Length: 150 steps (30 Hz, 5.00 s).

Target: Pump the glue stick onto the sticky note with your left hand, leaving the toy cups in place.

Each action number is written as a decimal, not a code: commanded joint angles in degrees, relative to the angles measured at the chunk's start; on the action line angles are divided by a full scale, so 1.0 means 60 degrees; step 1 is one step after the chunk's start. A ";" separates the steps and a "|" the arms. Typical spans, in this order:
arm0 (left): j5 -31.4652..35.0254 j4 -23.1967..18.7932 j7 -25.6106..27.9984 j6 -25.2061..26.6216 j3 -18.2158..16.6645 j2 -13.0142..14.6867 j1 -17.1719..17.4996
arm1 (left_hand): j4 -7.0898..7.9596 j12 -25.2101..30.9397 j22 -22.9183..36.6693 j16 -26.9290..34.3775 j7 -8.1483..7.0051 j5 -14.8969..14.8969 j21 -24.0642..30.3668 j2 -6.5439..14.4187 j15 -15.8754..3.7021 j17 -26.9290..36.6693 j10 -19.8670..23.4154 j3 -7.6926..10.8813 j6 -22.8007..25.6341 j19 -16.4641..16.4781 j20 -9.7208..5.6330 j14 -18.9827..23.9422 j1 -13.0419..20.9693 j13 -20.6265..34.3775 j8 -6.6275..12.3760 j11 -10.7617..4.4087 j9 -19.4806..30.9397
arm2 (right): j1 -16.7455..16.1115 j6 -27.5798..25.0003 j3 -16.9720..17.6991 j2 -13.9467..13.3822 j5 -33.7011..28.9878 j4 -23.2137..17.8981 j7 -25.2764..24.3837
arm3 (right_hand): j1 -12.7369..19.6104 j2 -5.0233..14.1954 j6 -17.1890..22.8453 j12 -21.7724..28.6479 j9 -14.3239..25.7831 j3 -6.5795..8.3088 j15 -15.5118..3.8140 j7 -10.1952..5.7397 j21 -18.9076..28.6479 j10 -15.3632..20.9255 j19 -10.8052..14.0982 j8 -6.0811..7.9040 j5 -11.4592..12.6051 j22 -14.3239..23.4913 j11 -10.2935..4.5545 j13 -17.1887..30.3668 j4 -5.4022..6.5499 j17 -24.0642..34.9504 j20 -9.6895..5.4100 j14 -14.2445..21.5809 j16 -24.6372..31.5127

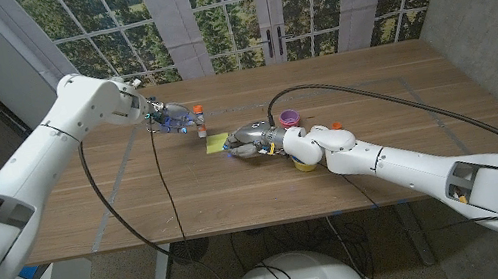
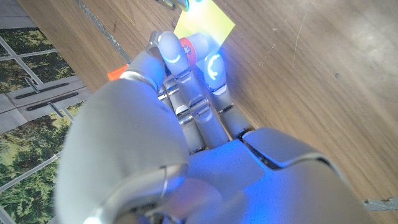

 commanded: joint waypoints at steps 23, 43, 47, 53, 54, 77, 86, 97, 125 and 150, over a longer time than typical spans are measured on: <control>0.1490 0.0008 0.0009 -0.2342 0.0643 -0.0114 0.0656 | 0.1184 -0.0127 -0.0198 -0.0271 0.0347 0.0023 0.0038 0.0138 -0.0044 -0.0228 0.1646 0.1173 0.0581 0.0177 -0.1373 0.0041 0.0291 0.4270 -0.0174 -0.0357 0.0870 | 0.0234 0.0297 -0.0121 0.0041 0.0245 0.0391 0.0341 | -0.0143 0.0044 0.0109 0.0041 0.0043 -0.0031 -0.1287 0.0020 -0.0070 0.0066 -0.0065 0.0017 -0.0026 0.0040 0.0005 0.0048 0.0186 0.0116 -0.0537 -0.0080 0.0078; 0.1619 -0.0559 -0.0091 -0.3711 0.0034 0.0368 0.1957 | 0.1194 -0.0073 -0.0203 -0.0475 0.0315 -0.0020 0.0071 0.0121 -0.0048 -0.0377 0.1721 0.1149 0.0702 0.0233 -0.1376 0.0123 0.0325 0.4245 -0.0222 -0.0431 0.0795 | 0.0519 0.0458 -0.0298 0.0299 0.0419 0.0871 0.0662 | -0.0180 0.0034 0.0018 0.0015 0.0043 -0.0074 -0.1280 0.0038 -0.0088 -0.0003 -0.0052 -0.0021 -0.0037 0.0041 0.0017 0.0051 0.0243 0.0153 -0.0518 -0.0094 0.0109; 0.1695 -0.0588 -0.0072 -0.4279 -0.0146 0.0505 0.2284 | 0.1198 -0.0069 -0.0187 -0.0481 0.0294 -0.0022 0.0078 0.0120 -0.0045 -0.0364 0.1735 0.1148 0.0700 0.0235 -0.1375 0.0158 0.0328 0.4237 -0.0219 -0.0431 0.0815 | 0.0559 0.0463 -0.0320 0.0308 0.0412 0.0899 0.0658 | -0.0204 0.0031 0.0010 0.0015 0.0043 -0.0092 -0.1286 0.0054 -0.0093 -0.0003 -0.0053 -0.0023 -0.0042 0.0041 0.0006 0.0051 0.0272 0.0165 -0.0509 -0.0095 0.0117; 0.1847 -0.0624 0.0098 -0.4538 -0.0228 0.0563 0.2492 | 0.1208 -0.0043 -0.0164 -0.0533 0.0283 -0.0023 0.0078 0.0127 -0.0043 -0.0372 0.1731 0.1151 0.0688 0.0221 -0.1374 0.0164 0.0323 0.4287 -0.0220 -0.0465 0.0837 | 0.0602 0.0397 -0.0360 0.0332 0.0396 0.0931 0.0701 | -0.0245 0.0020 0.0008 0.0014 0.0042 -0.0123 -0.1279 0.0076 -0.0099 -0.0007 -0.0050 -0.0023 -0.0051 0.0041 0.0003 0.0051 0.0315 0.0181 -0.0502 -0.0094 0.0130; 0.1875 -0.0569 0.0084 -0.4723 -0.0257 0.0561 0.2555 | 0.1209 -0.0038 -0.0163 -0.0551 0.0280 -0.0023 0.0077 0.0129 -0.0043 -0.0385 0.1729 0.1151 0.0681 0.0219 -0.1375 0.0155 0.0323 0.4296 -0.0217 -0.0461 0.0850 | 0.0614 0.0357 -0.0367 0.0333 0.0399 0.0913 0.0765 | -0.0256 0.0018 0.0009 0.0010 0.0042 -0.0130 -0.1285 0.0074 -0.0100 -0.0016 -0.0048 -0.0022 -0.0052 0.0041 -0.0012 0.0051 0.0326 0.0185 -0.0504 -0.0098 0.0131; 0.2505 0.0786 -0.1073 -0.7303 -0.0158 0.0291 0.2832 | 0.1231 -0.0052 -0.0057 -0.0888 0.0228 -0.0046 0.0074 0.0178 -0.0044 -0.0496 0.1669 0.1188 0.0639 0.0048 -0.1370 0.0004 0.0294 0.4334 -0.0256 -0.0468 0.0843 | 0.0669 0.0261 -0.0403 0.0335 0.0594 0.0929 0.1018 | -0.0363 -0.0003 -0.0023 -0.0003 0.0039 -0.0199 -0.1289 0.0071 -0.0134 -0.0059 -0.0057 -0.0029 -0.0046 0.0042 0.0019 0.0052 0.0426 0.0205 -0.0466 -0.0109 0.0142; 0.2453 0.1068 -0.1349 -0.8112 -0.0316 0.0275 0.3215 | 0.1239 -0.0051 -0.0031 -0.1000 0.0210 -0.0047 0.0072 0.0193 -0.0046 -0.0547 0.1656 0.1194 0.0651 -0.0019 -0.1367 0.0001 0.0266 0.4347 -0.0254 -0.0461 0.0838 | 0.0725 0.0234 -0.0473 0.0362 0.0572 0.0959 0.1157 | -0.0388 -0.0003 -0.0037 -0.0002 0.0038 -0.0207 -0.1292 0.0093 -0.0140 -0.0061 -0.0049 -0.0032 -0.0041 0.0042 0.0017 0.0052 0.0450 0.0203 -0.0461 -0.0113 0.0137; 0.2605 0.1135 -0.1262 -0.8114 -0.0307 0.0333 0.3373 | 0.1239 -0.0043 -0.0031 -0.1233 0.0178 -0.0039 0.0060 0.0182 -0.0055 -0.0719 0.1710 0.1186 0.0682 -0.0095 -0.1361 -0.0028 0.0232 0.4316 -0.0241 -0.0475 0.0828 | 0.0789 0.0270 -0.0489 0.0339 0.0664 0.0939 0.1403 | -0.0452 -0.0023 -0.0047 0.0000 0.0037 -0.0229 -0.1269 0.0109 -0.0151 -0.0063 -0.0045 -0.0032 -0.0039 0.0042 -0.0007 0.0052 0.0511 0.0196 -0.0441 -0.0108 0.0128; 0.2423 0.0634 -0.2002 -0.7274 -0.0022 0.0479 0.3151 | 0.1213 -0.0028 -0.0082 -0.1409 0.0243 -0.0042 0.0073 0.0168 -0.0058 -0.0735 0.1674 0.1201 0.0655 -0.0084 -0.1360 0.0141 0.0256 0.4346 -0.0239 -0.0451 0.0836 | 0.0911 0.0059 -0.0480 0.0452 0.0882 0.0983 0.1907 | -0.0787 -0.0069 -0.0217 -0.0057 0.0024 -0.0339 -0.1238 0.0238 -0.0219 -0.0225 -0.0078 -0.0073 -0.0016 0.0042 0.0051 0.0044 0.0784 0.0138 -0.0348 -0.0092 0.0049; 0.1870 -0.0084 -0.2081 -0.7597 -0.0403 0.0912 0.3931 | 0.1214 -0.0008 -0.0095 -0.1525 0.0267 -0.0042 0.0082 0.0151 -0.0055 -0.0687 0.1727 0.1212 0.0667 0.0012 -0.1361 0.0255 0.0240 0.4366 -0.0221 -0.0451 0.0853 | 0.1223 0.0088 -0.0762 0.0856 0.0903 0.1632 0.1748 | -0.1046 -0.0097 -0.0355 -0.0089 0.0012 -0.0394 -0.1212 0.0264 -0.0281 -0.0343 -0.0121 -0.0088 0.0018 0.0042 0.0100 0.0034 0.0993 0.0084 -0.0313 -0.0108 -0.0038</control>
